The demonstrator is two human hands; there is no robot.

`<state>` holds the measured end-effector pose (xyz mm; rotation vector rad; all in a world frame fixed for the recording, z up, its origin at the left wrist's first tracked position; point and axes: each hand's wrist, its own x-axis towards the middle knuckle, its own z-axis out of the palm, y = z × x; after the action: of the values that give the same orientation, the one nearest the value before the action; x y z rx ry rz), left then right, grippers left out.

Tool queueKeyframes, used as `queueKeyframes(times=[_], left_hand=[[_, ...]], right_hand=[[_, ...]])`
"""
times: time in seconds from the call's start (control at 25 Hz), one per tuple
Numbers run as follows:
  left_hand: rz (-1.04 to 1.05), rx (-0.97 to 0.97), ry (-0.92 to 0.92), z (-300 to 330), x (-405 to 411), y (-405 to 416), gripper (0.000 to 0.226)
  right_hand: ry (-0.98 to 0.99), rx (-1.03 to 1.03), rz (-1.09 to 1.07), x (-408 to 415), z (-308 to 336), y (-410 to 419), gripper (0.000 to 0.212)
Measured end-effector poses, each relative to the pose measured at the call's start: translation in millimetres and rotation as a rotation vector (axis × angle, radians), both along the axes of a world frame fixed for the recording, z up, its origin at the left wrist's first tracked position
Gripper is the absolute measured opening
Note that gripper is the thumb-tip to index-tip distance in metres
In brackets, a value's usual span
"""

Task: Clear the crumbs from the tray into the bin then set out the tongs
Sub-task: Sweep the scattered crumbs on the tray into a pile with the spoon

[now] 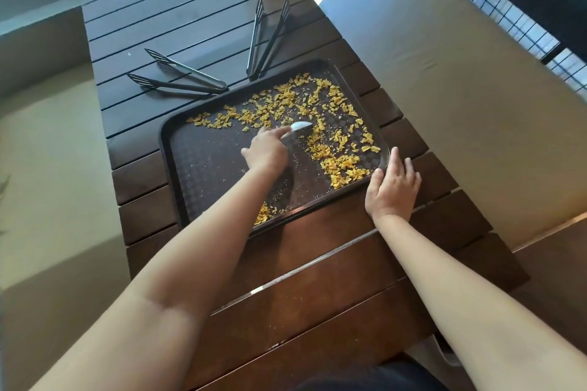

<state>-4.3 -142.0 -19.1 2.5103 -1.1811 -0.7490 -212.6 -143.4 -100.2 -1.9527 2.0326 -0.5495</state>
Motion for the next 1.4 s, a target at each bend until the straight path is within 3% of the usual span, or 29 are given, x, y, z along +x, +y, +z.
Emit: queueKeyframes(times=[0.16,0.32,0.4,0.56,0.64,0.76,0.96,1.04,1.16,1.24,1.4], left_hand=[[-0.082,0.042,0.098,1.0,-6.1,6.0,0.062],[-0.149,0.123,0.193,-8.8,2.1,33.9,0.045],[-0.062,0.050,0.278,-8.3,10.6,37.3,0.039],[0.142,-0.053,0.064,4.1,14.4,19.1,0.050],[0.109,-0.027,0.070,2.5,9.8,14.4,0.052],[-0.013,0.021,0.221,-9.7,2.6,22.3,0.050],[-0.247,0.206,0.257,-0.5,0.2,44.8,0.040],[-0.204,0.122,0.273,3.6,4.6,40.7,0.036],[-0.086,-0.009,0.153,1.9,6.3,21.1,0.039],[-0.137,0.035,0.123,-2.3,-0.6,12.0,0.042],[-0.275,0.096,0.233,-8.3,-9.4,18.4,0.042]], right_hand=[[0.017,-0.009,0.004,0.9,-1.5,-0.9,0.059],[0.025,-0.009,0.004,0.8,-2.2,-0.2,0.059],[0.028,-0.007,0.003,1.2,-1.6,0.0,0.059],[0.026,-0.002,0.008,0.8,-0.4,-0.4,0.059],[0.021,0.001,0.008,0.8,0.2,-0.1,0.060],[0.013,-0.005,0.006,1.1,0.4,-0.1,0.059],[0.022,0.000,0.007,1.2,0.3,0.1,0.060],[0.019,0.005,0.008,0.8,0.6,-0.1,0.060],[0.019,0.011,0.012,0.7,1.1,0.3,0.060],[0.014,0.010,0.006,0.9,1.6,0.2,0.061],[0.011,0.003,0.003,1.9,2.4,-0.1,0.061]])
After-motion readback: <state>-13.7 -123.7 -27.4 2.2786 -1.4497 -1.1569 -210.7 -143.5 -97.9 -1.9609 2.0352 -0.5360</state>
